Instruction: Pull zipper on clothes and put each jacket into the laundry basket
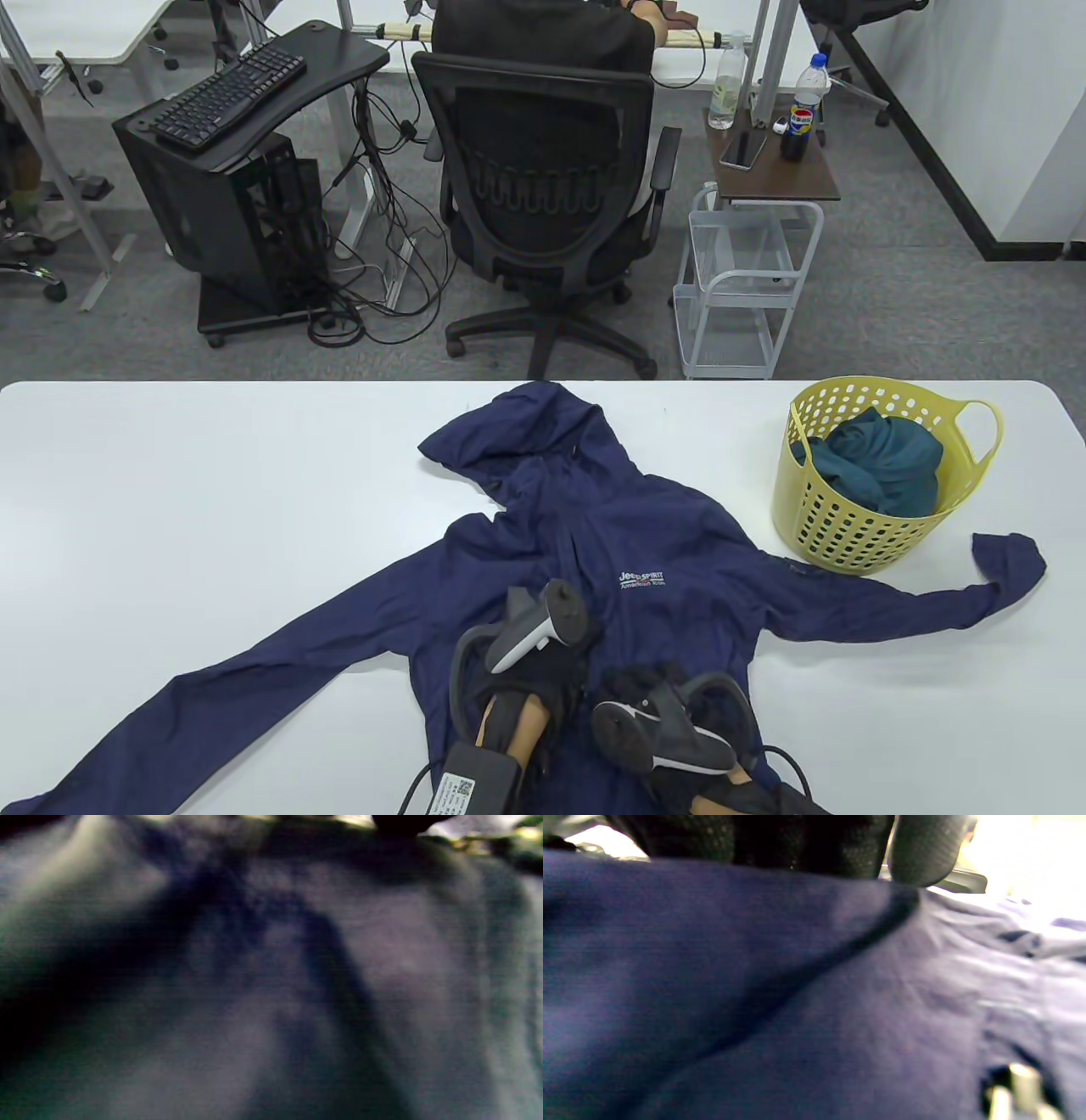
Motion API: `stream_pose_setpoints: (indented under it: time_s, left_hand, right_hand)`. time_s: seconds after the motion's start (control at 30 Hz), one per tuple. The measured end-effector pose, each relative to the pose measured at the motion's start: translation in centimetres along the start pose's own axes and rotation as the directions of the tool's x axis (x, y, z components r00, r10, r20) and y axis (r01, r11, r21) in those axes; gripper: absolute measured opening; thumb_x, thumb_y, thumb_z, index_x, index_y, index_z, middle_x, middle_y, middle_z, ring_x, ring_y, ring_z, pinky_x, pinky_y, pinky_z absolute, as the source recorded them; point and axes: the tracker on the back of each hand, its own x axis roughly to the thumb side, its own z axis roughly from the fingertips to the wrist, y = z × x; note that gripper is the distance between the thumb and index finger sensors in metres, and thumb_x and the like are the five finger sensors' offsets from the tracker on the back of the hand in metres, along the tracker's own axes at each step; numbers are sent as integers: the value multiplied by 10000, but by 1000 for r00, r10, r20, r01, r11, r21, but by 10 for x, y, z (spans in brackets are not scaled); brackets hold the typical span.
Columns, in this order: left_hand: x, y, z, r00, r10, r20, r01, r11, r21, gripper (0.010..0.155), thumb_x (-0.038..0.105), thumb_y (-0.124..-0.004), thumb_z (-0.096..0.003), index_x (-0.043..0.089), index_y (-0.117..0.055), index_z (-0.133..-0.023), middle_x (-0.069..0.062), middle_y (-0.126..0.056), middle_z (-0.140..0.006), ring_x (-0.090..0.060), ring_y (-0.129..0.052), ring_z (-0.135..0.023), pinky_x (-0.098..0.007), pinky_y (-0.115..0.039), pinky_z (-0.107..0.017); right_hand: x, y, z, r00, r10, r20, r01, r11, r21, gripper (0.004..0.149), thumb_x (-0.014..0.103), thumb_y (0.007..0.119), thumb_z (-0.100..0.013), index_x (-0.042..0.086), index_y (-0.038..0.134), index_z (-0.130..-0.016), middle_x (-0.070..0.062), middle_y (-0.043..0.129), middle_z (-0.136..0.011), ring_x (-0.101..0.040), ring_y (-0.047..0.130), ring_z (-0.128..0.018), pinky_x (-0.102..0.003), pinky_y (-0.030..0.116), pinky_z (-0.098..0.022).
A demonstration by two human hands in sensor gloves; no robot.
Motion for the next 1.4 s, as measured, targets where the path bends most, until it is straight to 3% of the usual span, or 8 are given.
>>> stream_pose_setpoints:
  time_s: [0.07,0.17,0.43,0.67,0.83,1.0,1.07,1.4]
  left_hand:
    - [-5,1,-5,1000,-8,-21,9,1000,19,531,519,-629,-446,658,-503,-943,220,-313,-1174,-342,-280,-1067,-684,-395,-676]
    - [-14,2,-13,999,-4,-41,6,999,43,537,512,-621,-448,674,-461,-934,231,-272,-1172,-328,-234,-1072,-679,-350,-680]
    - [-17,5,-5,1000,5,-27,-3,996,93,559,542,-626,-429,640,-462,-954,187,-340,-1184,-318,-259,-1089,-655,-361,-715]
    - [-12,29,41,995,97,32,-101,975,197,575,537,-627,-434,598,-481,-987,102,-428,-1203,-349,-371,-1095,-643,-424,-714]
    - [13,22,60,993,88,77,-95,992,88,565,523,-631,-446,539,-546,-1004,-1,-603,-1149,-343,-731,-932,-554,-664,-635]
    - [33,-7,41,999,-18,43,23,994,-105,575,520,-607,-455,574,-447,-1005,65,-474,-1199,-413,-485,-1061,-635,-580,-675]
    - [33,-11,34,997,-59,42,63,992,-108,581,515,-594,-456,615,-383,-988,103,-331,-1204,-387,-357,-1077,-656,-512,-693]
    - [23,-9,20,998,-25,53,31,993,-112,551,474,-615,-459,658,-467,-956,135,-270,-1182,-355,-276,-1048,-696,-417,-669]
  right_hand:
    - [10,-3,4,993,-34,110,31,999,26,457,401,774,-480,265,850,-910,-35,892,-994,-302,903,-881,-567,682,-665]
    - [23,-2,10,986,-47,159,39,998,53,461,403,772,-480,248,849,-908,-58,911,-972,-306,940,-848,-560,714,-651]
    - [-1,7,1,982,-191,8,189,977,95,458,421,762,-483,302,832,-919,-40,822,-1016,-296,849,-901,-575,744,-625]
    - [-33,15,-9,953,-253,-165,261,965,31,454,441,751,-480,333,822,-916,13,803,-1026,-248,809,-932,-559,725,-640]
    - [-57,20,-10,918,-297,-262,307,952,0,452,444,739,-489,345,804,-925,32,779,-1044,-229,772,-955,-543,692,-664]
    - [-76,23,-8,890,-308,-336,322,947,-15,451,445,734,-498,338,793,-932,26,771,-1053,-236,761,-962,-541,682,-673]
    - [-80,24,-6,882,-330,-336,344,939,-19,462,446,741,-499,315,792,-940,13,763,-1058,-248,750,-965,-544,674,-677]
    - [-55,17,-6,957,-163,-241,158,987,-39,463,425,764,-491,263,836,-918,-55,842,-1024,-325,865,-903,-576,670,-674]
